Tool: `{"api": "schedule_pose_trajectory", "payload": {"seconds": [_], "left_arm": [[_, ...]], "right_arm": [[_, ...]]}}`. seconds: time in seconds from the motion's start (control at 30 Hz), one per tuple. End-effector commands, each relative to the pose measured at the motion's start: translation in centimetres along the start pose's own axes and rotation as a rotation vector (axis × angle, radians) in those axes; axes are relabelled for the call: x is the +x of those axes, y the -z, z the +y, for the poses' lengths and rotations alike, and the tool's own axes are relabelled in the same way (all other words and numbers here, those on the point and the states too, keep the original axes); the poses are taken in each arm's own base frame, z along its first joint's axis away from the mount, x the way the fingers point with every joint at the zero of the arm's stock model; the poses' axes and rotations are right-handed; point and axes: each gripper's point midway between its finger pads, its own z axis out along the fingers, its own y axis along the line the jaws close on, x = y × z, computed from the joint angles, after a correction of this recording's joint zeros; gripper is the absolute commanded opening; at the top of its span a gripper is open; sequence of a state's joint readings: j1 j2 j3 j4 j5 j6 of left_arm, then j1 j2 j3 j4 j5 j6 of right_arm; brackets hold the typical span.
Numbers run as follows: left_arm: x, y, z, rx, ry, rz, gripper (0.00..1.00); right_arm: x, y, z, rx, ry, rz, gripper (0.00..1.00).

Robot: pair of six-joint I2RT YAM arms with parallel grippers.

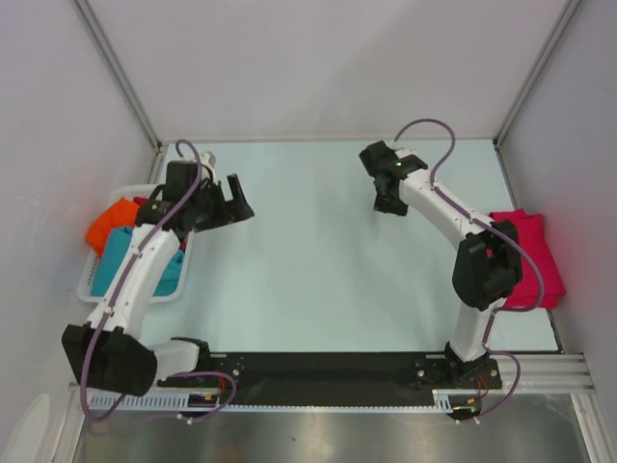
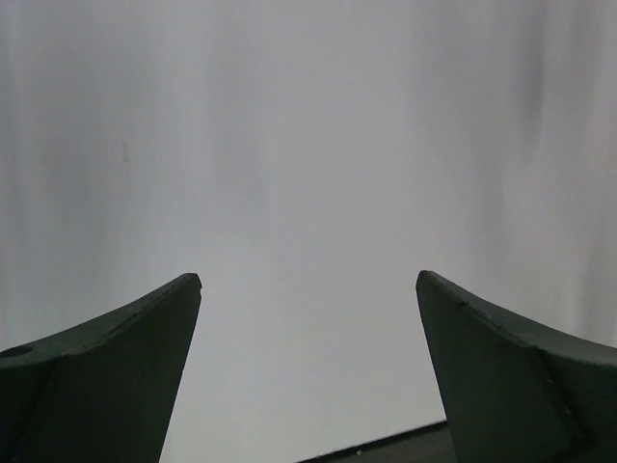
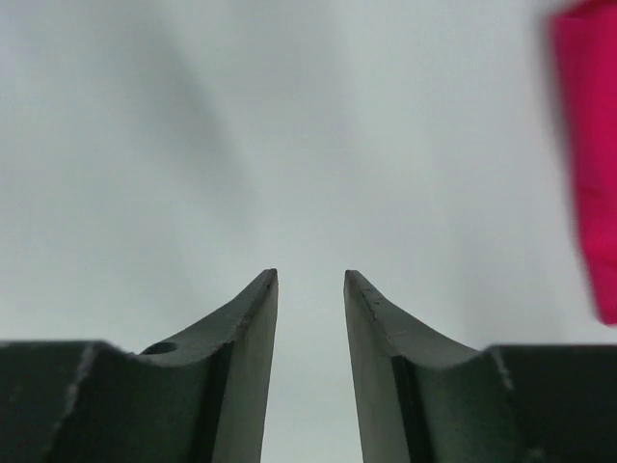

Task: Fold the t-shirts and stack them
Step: Put the neatly folded tshirt into the corner of the board with the right arm

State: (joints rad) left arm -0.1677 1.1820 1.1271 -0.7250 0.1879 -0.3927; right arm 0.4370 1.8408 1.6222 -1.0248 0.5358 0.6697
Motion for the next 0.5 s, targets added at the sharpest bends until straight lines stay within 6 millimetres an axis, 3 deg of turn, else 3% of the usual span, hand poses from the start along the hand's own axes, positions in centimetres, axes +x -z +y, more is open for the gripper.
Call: {"api": "schedule_pose_trajectory", "payload": {"seconds": [0.0,0.07,0.17,0.27,0.3,0.4,0.43,0.47], "left_arm": [[-5.0,1.5,5.4,-0.277,-0.036,-0.059,0.99],[-6.6,2.7,6.8,-0.364,-0.026,-0.085,1.00],[-8.0,4.4,9.3,-0.537,-0.029,-0.118,1.00],[-8.3,6.0,12.1,-0.729,-0.037,-0.113,0.99],[-8.2,6.2,12.8,-0.776,-0.033,-0.104,1.00],[-7.4,7.5,15.1,-0.948,0.051,-0.076,0.98],[-6.7,7.9,15.4,-0.973,0.067,-0.047,0.97],[-6.4,7.9,15.7,-0.995,0.096,-0.049,0.97]], "right_arm": [[-1.9,6.1,12.0,-0.517,0.100,-0.058,0.42],[-1.4,6.8,14.3,-0.619,0.101,-0.003,0.39],[0.0,9.5,16.8,-0.763,0.141,0.058,0.38],[2.1,11.4,17.8,-0.850,0.183,0.081,0.38],[2.5,13.4,17.9,-0.924,0.188,0.092,0.38],[4.9,14.9,18.3,-1.045,0.196,0.145,0.38],[4.9,15.6,18.0,-1.062,0.194,0.138,0.38],[5.7,15.1,17.6,-1.053,0.198,0.157,0.38]]}}
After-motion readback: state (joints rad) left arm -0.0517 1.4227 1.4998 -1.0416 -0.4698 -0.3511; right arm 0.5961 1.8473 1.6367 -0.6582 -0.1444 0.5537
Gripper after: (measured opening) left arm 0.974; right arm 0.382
